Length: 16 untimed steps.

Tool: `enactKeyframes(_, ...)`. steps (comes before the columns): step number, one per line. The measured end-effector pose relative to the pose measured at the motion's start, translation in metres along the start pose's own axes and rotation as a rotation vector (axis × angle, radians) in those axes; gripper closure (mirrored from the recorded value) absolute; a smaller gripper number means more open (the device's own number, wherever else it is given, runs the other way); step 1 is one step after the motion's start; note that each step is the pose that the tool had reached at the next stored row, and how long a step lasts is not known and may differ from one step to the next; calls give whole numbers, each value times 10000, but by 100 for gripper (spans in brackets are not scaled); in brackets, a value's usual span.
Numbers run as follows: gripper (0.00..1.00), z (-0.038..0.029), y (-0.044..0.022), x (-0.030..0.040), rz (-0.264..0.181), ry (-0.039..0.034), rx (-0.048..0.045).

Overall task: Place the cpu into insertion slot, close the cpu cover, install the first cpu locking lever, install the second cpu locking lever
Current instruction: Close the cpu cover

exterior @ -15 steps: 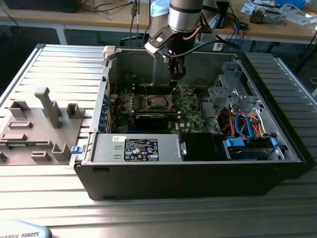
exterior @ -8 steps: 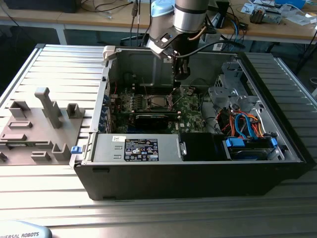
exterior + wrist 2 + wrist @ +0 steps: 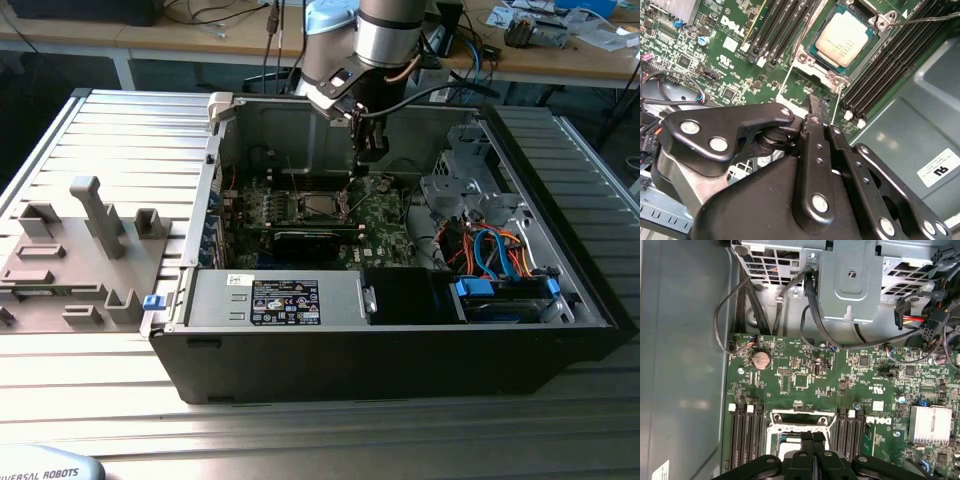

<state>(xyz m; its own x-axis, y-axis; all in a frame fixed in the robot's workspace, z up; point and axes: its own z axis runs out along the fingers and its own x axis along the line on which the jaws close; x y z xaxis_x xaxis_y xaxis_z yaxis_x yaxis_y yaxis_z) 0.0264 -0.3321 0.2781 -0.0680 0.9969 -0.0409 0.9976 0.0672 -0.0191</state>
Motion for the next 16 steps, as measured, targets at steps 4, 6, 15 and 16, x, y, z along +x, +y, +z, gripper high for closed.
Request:
enactKeyframes(4, 89, 5, 53, -1, -8, -1, 5)
enactKeyframes(6, 89, 9, 104, 6, -17, 3, 10)
enactKeyframes(15, 89, 63, 341, 88, -138, 1, 63)
enactKeyframes(16, 89, 96, 385, 107, -155, 1, 83)
